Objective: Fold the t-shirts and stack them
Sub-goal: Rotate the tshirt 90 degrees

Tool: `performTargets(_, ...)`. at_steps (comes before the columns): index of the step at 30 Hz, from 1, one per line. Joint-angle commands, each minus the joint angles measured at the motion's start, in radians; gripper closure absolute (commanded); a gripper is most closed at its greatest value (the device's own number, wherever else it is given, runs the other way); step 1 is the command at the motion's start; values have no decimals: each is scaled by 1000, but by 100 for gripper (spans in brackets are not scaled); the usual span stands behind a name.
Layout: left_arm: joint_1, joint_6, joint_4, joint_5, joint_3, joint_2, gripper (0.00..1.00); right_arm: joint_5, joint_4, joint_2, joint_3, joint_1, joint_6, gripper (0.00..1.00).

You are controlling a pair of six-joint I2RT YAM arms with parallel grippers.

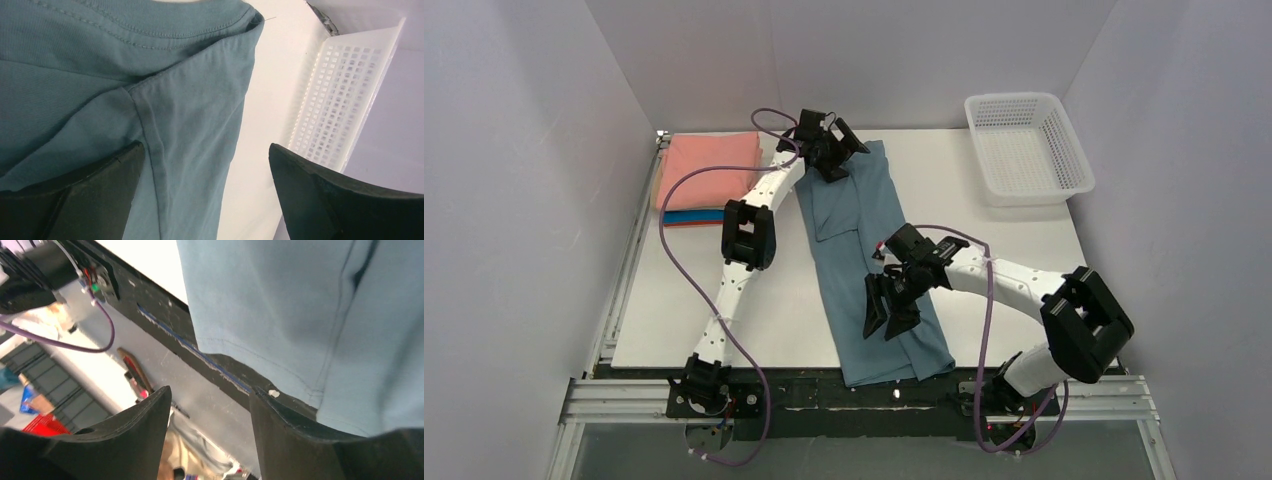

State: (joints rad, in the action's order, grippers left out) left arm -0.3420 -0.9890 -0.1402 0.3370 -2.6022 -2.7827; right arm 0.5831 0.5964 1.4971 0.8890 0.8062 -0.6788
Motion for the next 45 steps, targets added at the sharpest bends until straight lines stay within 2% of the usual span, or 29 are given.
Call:
performTargets(1, -15, 118, 119, -63, 53, 83, 2, -146, 85, -78, 79, -39, 32, 33)
performTargets(7, -28, 252, 175, -64, 261, 347, 2, -166, 8, -161, -13, -164, 24, 31)
performTargets(13, -73, 339, 262, -72, 579, 610, 2, -160, -22, -72, -14, -204, 59, 31)
performTargets(18, -114, 309, 226, -114, 951, 768, 2, -135, -56, 22, 4, -206, 54, 33)
performTargets(21, -118, 271, 151, -91, 1084, 773, 2, -124, -84, 62, -8, -206, 45, 32)
performTargets(24, -118, 269, 192, -103, 1054, 706, 2, -103, -111, 113, -10, -206, 38, 33)
performTargets(29, -116, 271, 283, -138, 898, 527, 2, -131, -90, 204, 51, -203, 43, 34)
performTargets(31, -106, 286, 347, -165, 805, 455, 2, -110, -103, 231, 76, -196, 33, 34)
performTargets(36, -61, 303, 479, -127, 491, 242, 2, -38, -147, 309, 167, -155, 1, 35)
performTargets(39, -45, 314, 552, -114, 300, 145, 2, -49, -172, 346, 233, -138, -40, 35)
performTargets(42, -34, 338, 577, -119, 204, 122, 2, -53, -197, 360, 293, -135, -76, 35)
performTargets(45, -26, 355, 616, -107, 253, 202, 2, -97, -185, 320, 322, -129, -88, 35)
